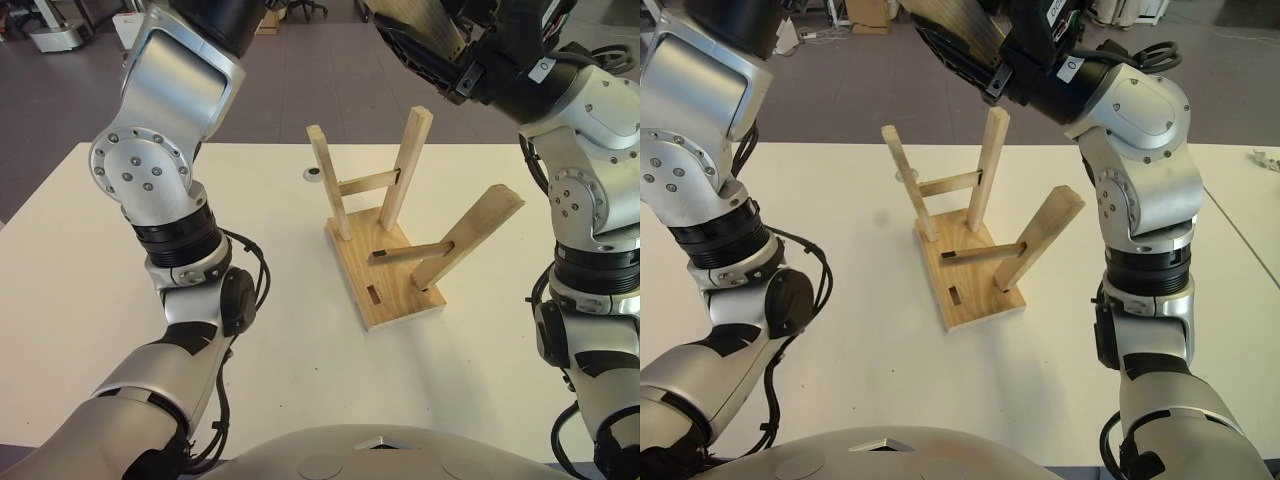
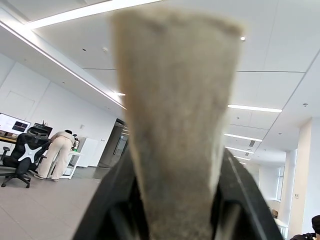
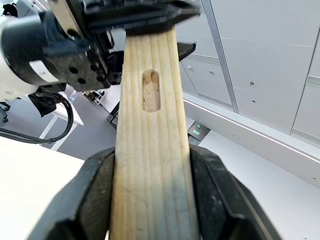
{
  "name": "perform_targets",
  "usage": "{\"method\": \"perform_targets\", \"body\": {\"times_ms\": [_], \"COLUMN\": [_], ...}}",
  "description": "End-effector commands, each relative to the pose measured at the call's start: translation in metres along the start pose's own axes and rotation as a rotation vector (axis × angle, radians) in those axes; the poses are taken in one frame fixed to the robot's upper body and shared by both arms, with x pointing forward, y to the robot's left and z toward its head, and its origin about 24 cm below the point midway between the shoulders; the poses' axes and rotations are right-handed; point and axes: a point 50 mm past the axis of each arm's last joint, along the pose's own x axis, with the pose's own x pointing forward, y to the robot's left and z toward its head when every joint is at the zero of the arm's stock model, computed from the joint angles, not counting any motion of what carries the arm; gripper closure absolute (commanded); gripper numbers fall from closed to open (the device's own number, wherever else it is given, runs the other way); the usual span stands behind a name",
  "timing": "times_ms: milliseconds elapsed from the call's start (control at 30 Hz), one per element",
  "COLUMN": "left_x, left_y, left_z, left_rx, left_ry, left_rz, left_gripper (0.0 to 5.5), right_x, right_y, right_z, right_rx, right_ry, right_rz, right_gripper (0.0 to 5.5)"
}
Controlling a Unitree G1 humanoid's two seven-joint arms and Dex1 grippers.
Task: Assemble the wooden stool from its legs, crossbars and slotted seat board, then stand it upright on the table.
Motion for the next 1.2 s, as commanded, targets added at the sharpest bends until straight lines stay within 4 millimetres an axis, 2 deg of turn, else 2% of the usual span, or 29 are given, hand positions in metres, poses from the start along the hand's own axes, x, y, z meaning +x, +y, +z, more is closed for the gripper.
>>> {"method": "perform_targets", "body": {"times_ms": [33, 67, 100, 233, 300, 333, 433, 500, 533, 600, 700, 800, 900, 967, 1000, 1200], "left_x": [-0.006, -0.008, -0.009, -0.012, -0.017, -0.023, -0.051, -0.077, -0.091, -0.116, -0.144, -0.181, -0.201, -0.209, -0.211, -0.212], "left_y": [0.004, 0.006, 0.008, 0.016, 0.018, 0.019, 0.022, 0.026, 0.027, 0.027, 0.024, 0.025, 0.032, 0.033, 0.033, 0.032], "left_z": [-0.009, -0.009, -0.006, 0.009, 0.013, 0.013, 0.010, 0.007, 0.004, -0.005, -0.025, -0.066, -0.085, -0.093, -0.095, -0.100], "left_rx": [0.054, 0.056, 0.056, 0.036, 0.024, 0.021, 0.021, 0.048, 0.045, 0.060, 0.071, 0.005, -0.051, -0.090, -0.107, -0.138], "left_ry": [0.057, 0.051, 0.033, -0.062, -0.082, -0.075, -0.007, 0.075, 0.114, 0.213, 0.352, 0.456, 0.407, 0.366, 0.349, 0.258], "left_rz": [0.026, 0.038, 0.053, 0.111, 0.127, 0.137, 0.178, 0.229, 0.259, 0.323, 0.401, 0.598, 0.784, 0.870, 0.893, 0.967], "left_gripper": [4.44, 4.44, 4.44, 4.48, 4.48, 4.48, 4.48, 4.48, 4.48, 4.48, 4.48, 4.48, 4.48, 4.48, 4.48, 4.48], "right_x": [0.002, 0.002, 0.002, 0.000, -0.001, -0.004, -0.027, -0.052, -0.068, -0.100, -0.139, -0.178, -0.205, -0.213, -0.212, -0.183], "right_y": [-0.005, -0.005, -0.004, 0.005, -0.002, -0.012, -0.053, -0.071, -0.076, -0.071, -0.035, 0.046, 0.105, 0.136, 0.144, 0.162], "right_z": [0.012, 0.012, 0.011, 0.009, 0.015, 0.019, 0.030, 0.024, 0.013, -0.016, -0.066, -0.131, -0.172, -0.183, -0.183, -0.174], "right_rx": [-0.013, -0.016, -0.017, -0.021, -0.023, -0.019, 0.052, 0.108, 0.146, 0.199, 0.282, 0.493, 0.451, 0.428, 0.441, 0.480], "right_ry": [-0.051, -0.050, -0.039, -0.004, -0.018, -0.024, -0.051, 0.014, 0.083, 0.270, 0.575, 0.832, 1.107, 1.180, 1.173, 1.016], "right_rz": [-0.022, -0.025, -0.017, 0.024, -0.017, -0.075, -0.301, -0.412, -0.453, -0.489, -0.421, -0.329, -0.212, -0.102, -0.072, 0.046], "right_gripper": [3.43, 3.43, 3.04, 2.32, 1.95, 1.87, 1.87, 1.87, 1.87, 1.87, 1.87, 1.87, 1.87, 1.87, 1.87, 1.87]}}
